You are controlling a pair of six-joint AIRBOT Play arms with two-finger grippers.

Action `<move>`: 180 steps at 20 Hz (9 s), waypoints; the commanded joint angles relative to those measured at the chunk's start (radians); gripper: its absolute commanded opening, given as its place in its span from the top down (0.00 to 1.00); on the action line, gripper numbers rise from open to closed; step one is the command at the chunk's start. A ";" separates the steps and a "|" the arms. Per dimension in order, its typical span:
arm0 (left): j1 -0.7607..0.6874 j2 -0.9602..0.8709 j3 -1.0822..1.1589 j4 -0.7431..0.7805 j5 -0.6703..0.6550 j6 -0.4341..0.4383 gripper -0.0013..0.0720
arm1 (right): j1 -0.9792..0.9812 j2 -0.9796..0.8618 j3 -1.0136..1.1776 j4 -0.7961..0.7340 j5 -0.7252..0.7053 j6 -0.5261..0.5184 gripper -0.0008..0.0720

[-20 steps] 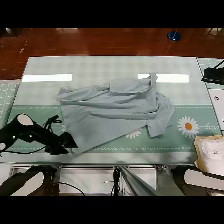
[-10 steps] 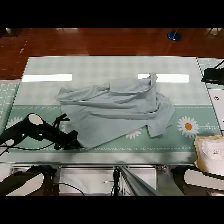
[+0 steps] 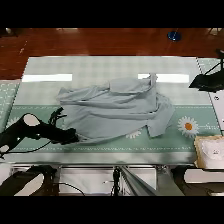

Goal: Fold the shirts.

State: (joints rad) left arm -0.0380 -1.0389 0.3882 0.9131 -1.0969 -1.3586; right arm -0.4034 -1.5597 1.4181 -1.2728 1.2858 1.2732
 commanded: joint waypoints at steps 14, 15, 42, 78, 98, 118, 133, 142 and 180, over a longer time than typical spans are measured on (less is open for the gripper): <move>0.009 0.159 0.001 -0.027 -0.066 -0.042 0.95 | 0.050 -0.302 0.000 0.282 0.205 -0.161 0.18; 0.009 0.159 0.001 -0.027 -0.067 -0.042 0.95 | 0.071 -0.312 0.000 0.264 0.203 -0.160 0.21; 0.008 0.375 1.464 0.352 -0.068 -0.087 0.95 | 0.148 0.697 0.646 0.224 -0.229 0.177 0.96; 0.080 -0.174 0.774 0.417 0.515 -0.113 0.95 | 0.374 0.030 0.283 -0.124 -0.356 0.172 0.96; 0.061 -0.477 0.808 0.413 0.537 -0.077 0.95 | 0.373 -0.225 0.283 -0.068 -0.343 0.174 0.96; 0.084 -0.537 0.897 0.381 -0.013 -0.037 0.28 | 0.373 -0.309 0.292 -0.100 0.076 0.172 0.71; 0.632 -0.130 0.285 0.138 -0.377 0.210 0.24 | -0.039 0.040 -0.075 0.106 0.392 0.102 0.39; 0.687 -0.120 0.122 0.085 -0.283 0.284 0.24 | -0.140 0.167 -0.303 0.177 0.310 0.021 0.39; 0.503 -0.262 0.124 -0.014 -0.130 0.327 0.95 | -0.193 0.230 -0.759 0.277 0.040 0.023 0.33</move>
State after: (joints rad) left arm 0.4644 -1.3010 0.5114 0.8997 -1.2232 -1.0321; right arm -0.5961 -1.3308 0.6838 -1.0363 1.3945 1.2942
